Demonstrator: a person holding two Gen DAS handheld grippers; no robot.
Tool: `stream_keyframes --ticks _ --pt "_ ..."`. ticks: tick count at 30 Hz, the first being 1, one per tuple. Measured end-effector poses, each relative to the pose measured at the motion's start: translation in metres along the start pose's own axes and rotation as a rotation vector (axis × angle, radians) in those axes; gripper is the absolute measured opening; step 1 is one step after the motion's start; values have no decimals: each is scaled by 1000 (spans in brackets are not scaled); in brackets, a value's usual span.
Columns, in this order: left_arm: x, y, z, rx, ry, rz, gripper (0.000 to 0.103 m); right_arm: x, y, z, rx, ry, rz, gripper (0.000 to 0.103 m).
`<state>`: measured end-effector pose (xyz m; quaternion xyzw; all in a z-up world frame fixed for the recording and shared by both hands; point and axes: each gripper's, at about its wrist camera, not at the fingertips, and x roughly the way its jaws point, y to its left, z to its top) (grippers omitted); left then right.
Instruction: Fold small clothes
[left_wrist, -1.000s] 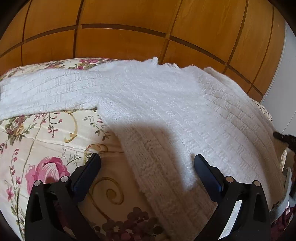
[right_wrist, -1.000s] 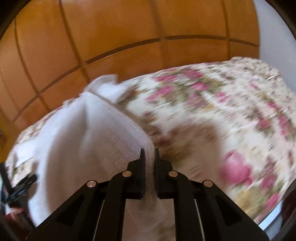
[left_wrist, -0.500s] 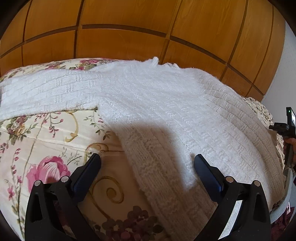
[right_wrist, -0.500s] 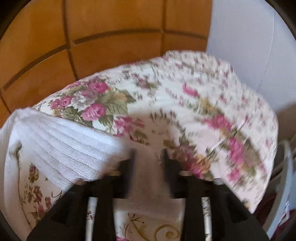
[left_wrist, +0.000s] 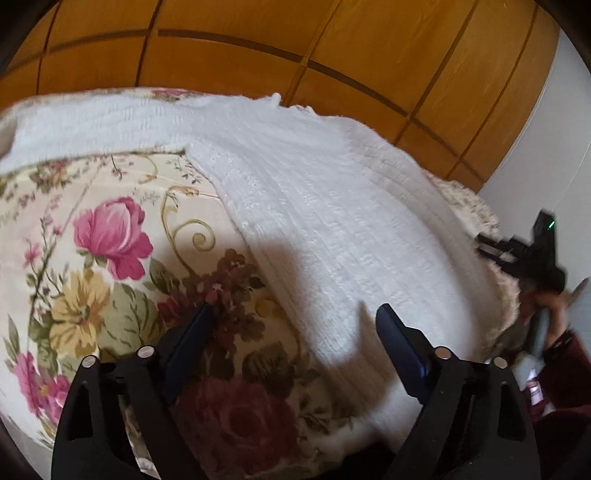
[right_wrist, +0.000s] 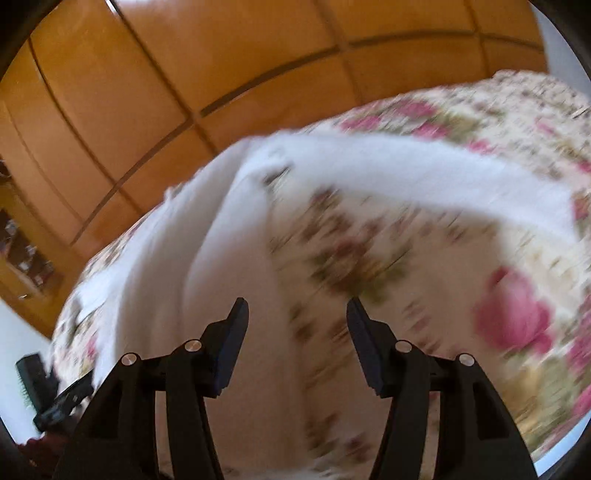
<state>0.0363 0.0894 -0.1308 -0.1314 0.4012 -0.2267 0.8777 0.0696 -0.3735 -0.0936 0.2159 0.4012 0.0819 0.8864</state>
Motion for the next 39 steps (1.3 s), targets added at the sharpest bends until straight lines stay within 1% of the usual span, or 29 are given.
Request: stream_keyframes --ticks 1,2,3,5,7,8,9,10,11,12,13,14,15,16,17,18,21,24,27,29,31,33,36,38,39 --pt "-1 2 0 -19 4 -33 84 3 4 -5 -2 11 5 55" --pt "-2 3 0 -38 9 -76 80 6 7 -10 -6 23 6 55" --pt "-1 4 1 -69 24 -145 79 7 9 -14 -7 28 6 55" --pt "2 -1 -1 -75 49 -192 79 7 13 -21 7 29 13 55" --pt "5 -8 -2 -56 61 -196 79 8 13 -24 13 29 13 55" --pt "7 -11 -2 -51 69 -214 78 9 13 -25 12 27 5 54" --pt "11 -17 -1 -41 91 -244 75 13 11 -23 11 26 0 52" --pt "16 -22 0 -23 113 -255 72 14 13 -23 9 26 -5 48" --pt "20 -28 -1 2 139 -254 68 15 15 -24 4 25 -19 40" --pt "26 -36 1 38 152 -233 65 17 18 -24 0 24 -32 35" --pt "28 -39 2 56 151 -218 57 19 19 -24 -2 26 -43 24" --pt "30 -40 3 61 155 -194 35 19 20 -25 4 28 -50 17" --pt "33 -37 7 46 165 -157 12 19 18 -26 19 30 -51 15" --pt "34 -32 10 14 177 -164 8 18 16 -25 39 31 -47 11" --pt "31 -25 14 -29 186 -199 6 16 14 -24 64 32 -40 8" --pt "26 -21 17 -39 179 -205 6 13 13 -24 76 33 -40 7" --pt "0 -14 28 -6 124 -173 5 -1 12 -22 85 31 -50 6" --pt "-22 -2 43 -6 83 -147 5 -17 14 -25 74 45 -49 6" --pt "-42 9 47 8 68 -126 5 -35 17 -35 55 68 -47 6" --pt "-47 14 45 17 84 -111 5 -44 17 -43 52 82 -40 5" --pt "-45 19 39 19 108 -102 5 -50 15 -54 57 102 -39 5" --pt "-35 26 30 27 139 -60 5 -49 14 -63 63 118 -46 5" --pt "-16 38 15 22 191 -20 5 -41 4 -79 78 147 -67 5" --pt "-12 42 13 -8 183 -35 6 -37 3 -83 59 140 -51 8" --pt "-13 44 15 -29 170 -44 14 -36 6 -83 31 144 -71 12"
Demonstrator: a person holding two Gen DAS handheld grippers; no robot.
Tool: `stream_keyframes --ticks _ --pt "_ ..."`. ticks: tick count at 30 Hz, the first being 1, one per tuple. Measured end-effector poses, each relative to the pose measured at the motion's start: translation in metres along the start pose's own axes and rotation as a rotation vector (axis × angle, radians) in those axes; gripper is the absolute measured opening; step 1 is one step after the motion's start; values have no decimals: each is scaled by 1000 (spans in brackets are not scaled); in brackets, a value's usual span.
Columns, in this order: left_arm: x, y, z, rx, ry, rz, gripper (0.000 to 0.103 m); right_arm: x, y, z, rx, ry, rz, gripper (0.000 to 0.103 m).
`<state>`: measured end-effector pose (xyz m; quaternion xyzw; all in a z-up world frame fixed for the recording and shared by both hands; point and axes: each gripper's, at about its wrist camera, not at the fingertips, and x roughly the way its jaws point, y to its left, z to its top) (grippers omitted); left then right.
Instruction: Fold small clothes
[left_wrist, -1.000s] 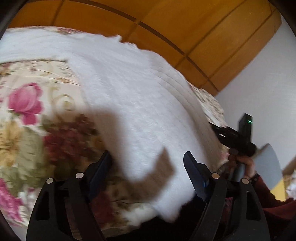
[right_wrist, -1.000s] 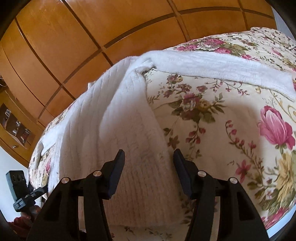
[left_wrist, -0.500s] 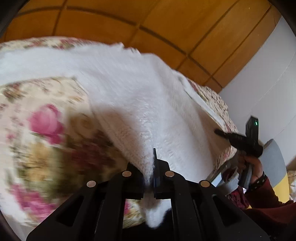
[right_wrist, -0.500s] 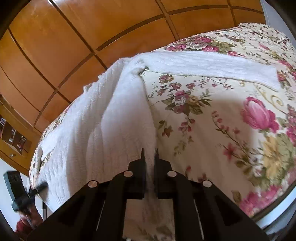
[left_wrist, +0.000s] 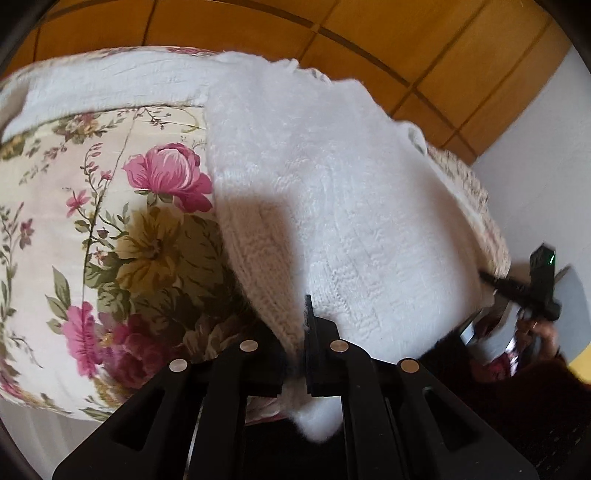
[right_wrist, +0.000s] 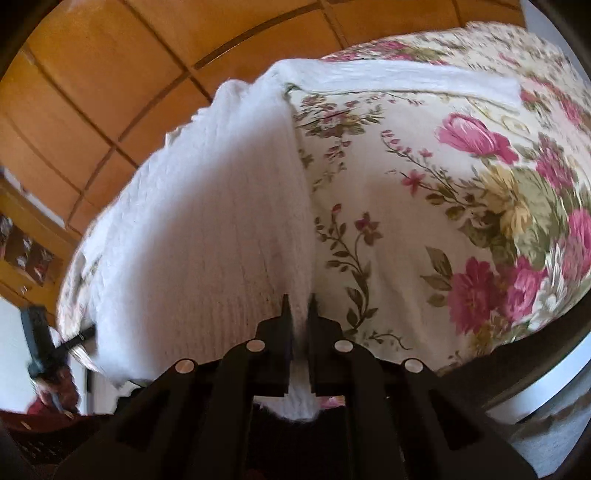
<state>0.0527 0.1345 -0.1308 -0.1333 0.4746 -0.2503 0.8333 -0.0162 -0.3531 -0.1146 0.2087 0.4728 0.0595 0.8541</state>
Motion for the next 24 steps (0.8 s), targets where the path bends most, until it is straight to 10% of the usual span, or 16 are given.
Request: stream_keyframes --ticks 3,5,24 --pt "-9 2 2 -33 -14 -62 53 -6 12 5 -82 -34 -64 40" --pt "-15 1 3 -41 -49 -75 61 -13 18 14 -105 -91 -94 50" --pt "-75 116 37 -514 -356 164 73 75 96 111 -327 -245 -197 79"
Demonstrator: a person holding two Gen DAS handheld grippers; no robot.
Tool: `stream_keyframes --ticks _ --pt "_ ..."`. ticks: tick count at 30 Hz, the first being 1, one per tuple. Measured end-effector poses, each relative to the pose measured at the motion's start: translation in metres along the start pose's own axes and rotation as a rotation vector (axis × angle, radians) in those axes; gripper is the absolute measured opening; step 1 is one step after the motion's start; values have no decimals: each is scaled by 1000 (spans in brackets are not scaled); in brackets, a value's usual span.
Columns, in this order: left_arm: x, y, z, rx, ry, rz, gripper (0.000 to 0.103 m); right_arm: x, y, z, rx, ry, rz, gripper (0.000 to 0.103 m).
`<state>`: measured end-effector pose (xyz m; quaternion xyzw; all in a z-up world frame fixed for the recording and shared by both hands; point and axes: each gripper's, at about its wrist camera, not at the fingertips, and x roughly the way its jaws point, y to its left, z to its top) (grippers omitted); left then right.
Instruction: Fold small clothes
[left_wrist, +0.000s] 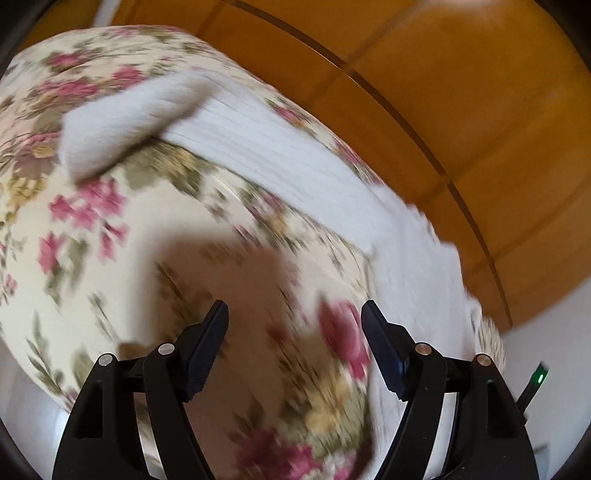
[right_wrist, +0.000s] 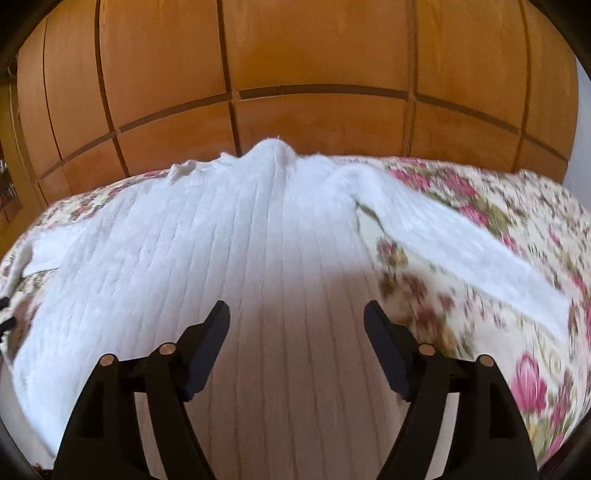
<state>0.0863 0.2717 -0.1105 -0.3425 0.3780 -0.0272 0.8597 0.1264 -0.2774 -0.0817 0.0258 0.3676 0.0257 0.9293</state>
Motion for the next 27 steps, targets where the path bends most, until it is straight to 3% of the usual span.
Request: stream_keyframes --ticks 4,7,11,14,18,19,20,21,23,27 --pt "-3 18 22 -72 -69 41 73 28 -7 7 1 13 -60 81" --pt "-11 36 43 -102 -145 168 73 58 -21 -3 75 102 -81 83" --pt "-28 70 62 -175 -233 300 73 58 -25 -5 98 87 -68 85" --pt "-32 89 78 -178 -258 359 73 58 -25 -6 99 87 -67 86" --pt "-26 96 97 -136 -245 373 73 57 -25 -7 102 85 -62 86" --pt "-22 94 100 -115 -232 358 70 57 -25 -7 102 85 -62 87" --pt "-20 95 103 -86 -221 352 57 57 -25 -7 101 85 -64 87" --pt "-12 89 105 -41 -209 357 36 57 -25 -7 99 85 -65 87" --pt "-8 87 114 15 -183 348 12 58 -25 -7 97 86 -67 87" --pt "-26 89 134 11 -187 321 10 58 -25 -7 99 86 -63 88"
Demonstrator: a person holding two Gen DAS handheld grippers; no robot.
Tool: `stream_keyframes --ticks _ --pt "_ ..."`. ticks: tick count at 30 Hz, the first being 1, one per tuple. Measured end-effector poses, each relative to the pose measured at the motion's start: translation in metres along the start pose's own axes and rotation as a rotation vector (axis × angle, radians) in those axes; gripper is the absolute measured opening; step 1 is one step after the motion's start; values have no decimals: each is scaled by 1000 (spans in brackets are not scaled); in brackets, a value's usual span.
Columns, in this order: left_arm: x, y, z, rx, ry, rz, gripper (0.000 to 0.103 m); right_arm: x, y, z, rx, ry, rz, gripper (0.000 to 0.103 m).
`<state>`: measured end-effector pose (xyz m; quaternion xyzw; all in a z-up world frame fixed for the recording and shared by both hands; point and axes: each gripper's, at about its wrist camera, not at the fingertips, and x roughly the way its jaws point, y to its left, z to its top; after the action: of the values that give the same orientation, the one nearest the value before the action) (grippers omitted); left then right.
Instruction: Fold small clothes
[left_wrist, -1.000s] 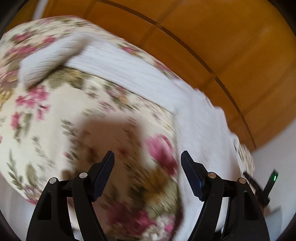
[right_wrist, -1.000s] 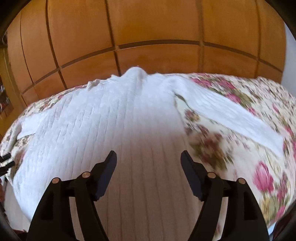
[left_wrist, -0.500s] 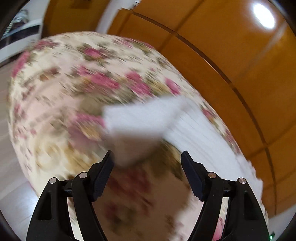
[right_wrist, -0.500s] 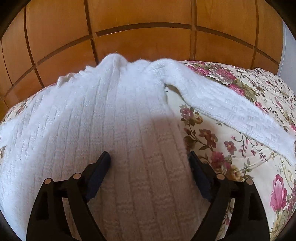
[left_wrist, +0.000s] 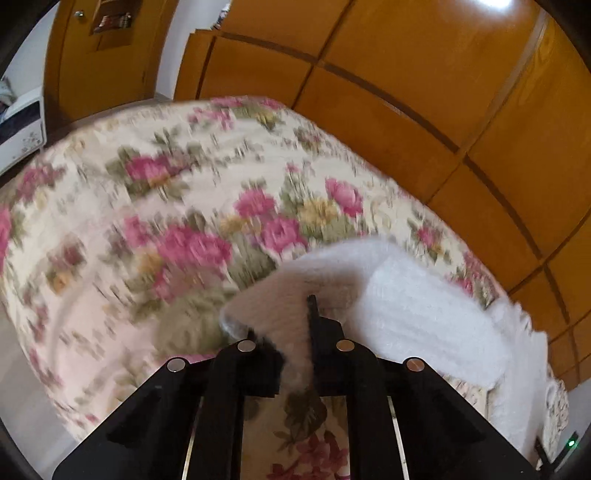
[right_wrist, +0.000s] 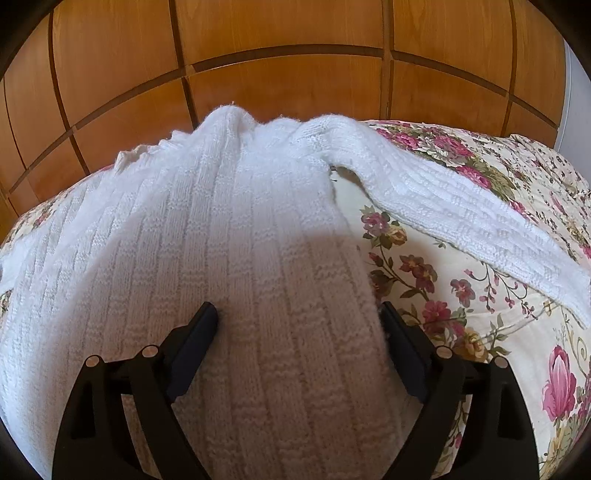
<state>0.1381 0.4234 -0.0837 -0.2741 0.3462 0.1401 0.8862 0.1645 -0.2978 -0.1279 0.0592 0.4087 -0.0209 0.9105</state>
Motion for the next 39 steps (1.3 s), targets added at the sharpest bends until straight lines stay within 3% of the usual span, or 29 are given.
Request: stream_keyframes --ticks 8,9,13,15,16,17,20,22,25,29,30,32,35,36,37,38,39 --pt "-57 76 56 -286 -48 -136 7 1 0 -1 1 -1 2 89" --pt "-55 83 56 -293 -20 -140 7 1 0 -1 2 -1 2 89" --pt "-23 86 33 -195 131 -37 8 1 0 -1 3 0 3 89" --pt "-14 90 16 -204 148 -31 22 1 1 -1 3 -1 3 89" --pt "-13 94 10 -226 142 -40 49 1 1 -1 3 -1 3 89" --pt "-16 101 2 -277 108 -72 67 1 1 -1 3 -1 3 89" --pt "-34 120 -16 -441 3 -131 70 1 0 -1 4 -1 3 90" --pt "-44 130 -30 -556 -30 -195 69 2 1 -1 3 -1 3 90" --pt "-52 118 -49 -580 -13 -228 58 1 0 -1 3 -1 3 90" --pt "-52 95 -65 -585 -13 -280 58 1 0 -1 4 -1 3 90" --pt "-48 89 -65 -584 -4 -295 63 1 0 -1 3 -1 3 90" --pt "-38 82 -61 -586 -9 -274 68 1 0 -1 4 -1 5 90" --pt "-21 82 -47 -642 -28 -274 65 1 0 0 7 -2 8 90" --pt "-15 82 -40 -657 -18 -242 27 2 1 0 7 -2 9 90" --pt "-12 79 -32 -645 -3 -217 8 2 1 0 8 -3 10 90" --pt "-15 72 -23 -602 -4 -194 6 2 1 0 8 -3 11 90" --pt "-26 61 -12 -532 -66 -206 6 2 1 0 9 -4 11 90"
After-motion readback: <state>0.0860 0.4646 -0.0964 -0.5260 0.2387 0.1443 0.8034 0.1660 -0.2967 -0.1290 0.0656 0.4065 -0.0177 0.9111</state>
